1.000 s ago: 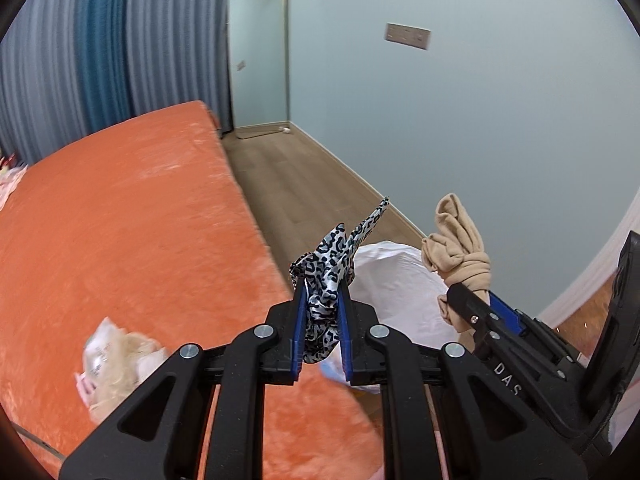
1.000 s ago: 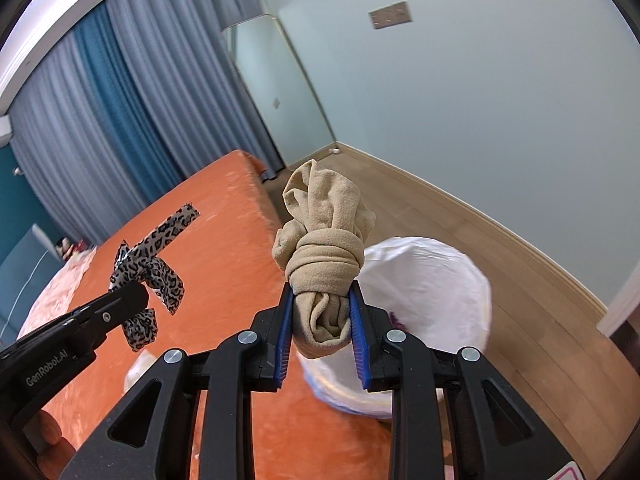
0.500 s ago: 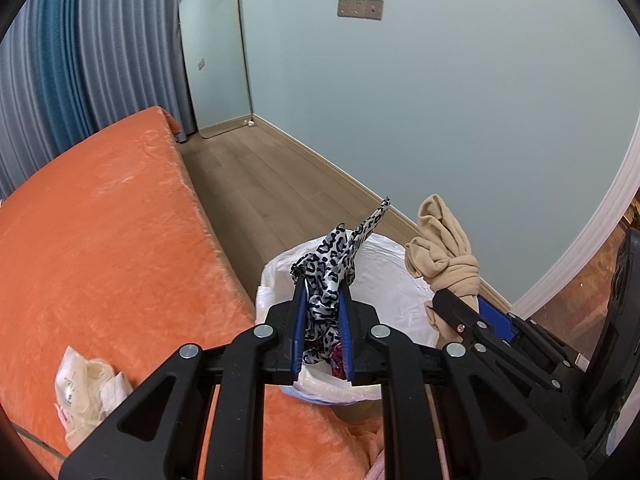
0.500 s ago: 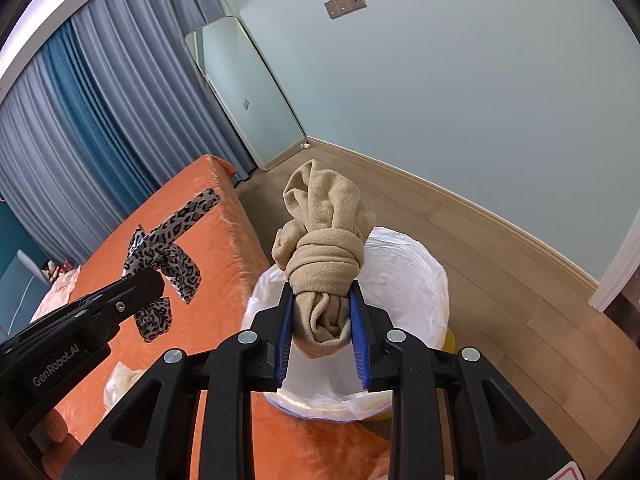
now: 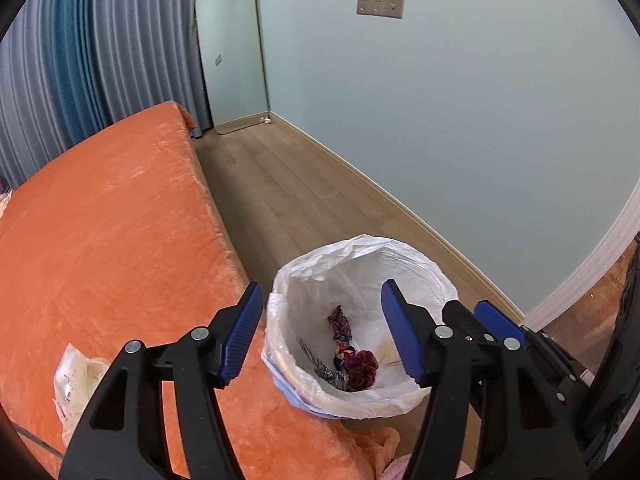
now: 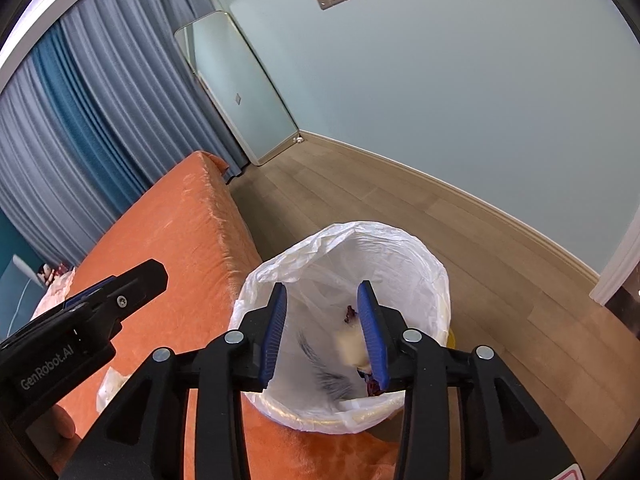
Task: Collect trash
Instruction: 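Move both open tools back over the remaining items on the bed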
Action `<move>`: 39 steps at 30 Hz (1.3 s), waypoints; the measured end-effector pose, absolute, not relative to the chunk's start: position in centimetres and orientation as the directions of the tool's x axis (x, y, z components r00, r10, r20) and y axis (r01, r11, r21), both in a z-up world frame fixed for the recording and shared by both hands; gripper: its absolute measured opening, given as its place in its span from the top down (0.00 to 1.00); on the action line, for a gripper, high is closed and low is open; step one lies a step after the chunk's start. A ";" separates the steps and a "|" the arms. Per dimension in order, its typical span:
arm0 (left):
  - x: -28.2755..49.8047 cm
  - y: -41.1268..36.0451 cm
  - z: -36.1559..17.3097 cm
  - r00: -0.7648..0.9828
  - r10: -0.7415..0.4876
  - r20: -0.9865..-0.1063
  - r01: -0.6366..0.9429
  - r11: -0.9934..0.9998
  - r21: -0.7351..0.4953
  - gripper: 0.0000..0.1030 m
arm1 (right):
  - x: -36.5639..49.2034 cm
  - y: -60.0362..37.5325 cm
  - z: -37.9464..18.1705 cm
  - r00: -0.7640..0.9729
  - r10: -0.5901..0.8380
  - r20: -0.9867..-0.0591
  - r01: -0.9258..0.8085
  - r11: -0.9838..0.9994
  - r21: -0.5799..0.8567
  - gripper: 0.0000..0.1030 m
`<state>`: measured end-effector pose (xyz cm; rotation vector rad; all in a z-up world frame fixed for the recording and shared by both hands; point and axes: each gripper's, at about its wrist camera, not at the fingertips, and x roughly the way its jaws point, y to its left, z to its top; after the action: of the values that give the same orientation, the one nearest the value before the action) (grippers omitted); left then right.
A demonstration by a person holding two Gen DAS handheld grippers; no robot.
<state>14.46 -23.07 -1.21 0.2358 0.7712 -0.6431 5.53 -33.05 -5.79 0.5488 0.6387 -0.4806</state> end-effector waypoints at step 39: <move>16.4 0.9 -2.5 0.621 -0.193 -0.760 0.191 0.977 -0.092 0.43 | 10.2 -13.5 -4.4 0.707 -0.032 -0.706 0.241 0.950 0.198 0.46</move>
<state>16.38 0.90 -2.51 -0.0024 0.8731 -0.2202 10.17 -13.53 -4.38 0.2867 0.7730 -0.1542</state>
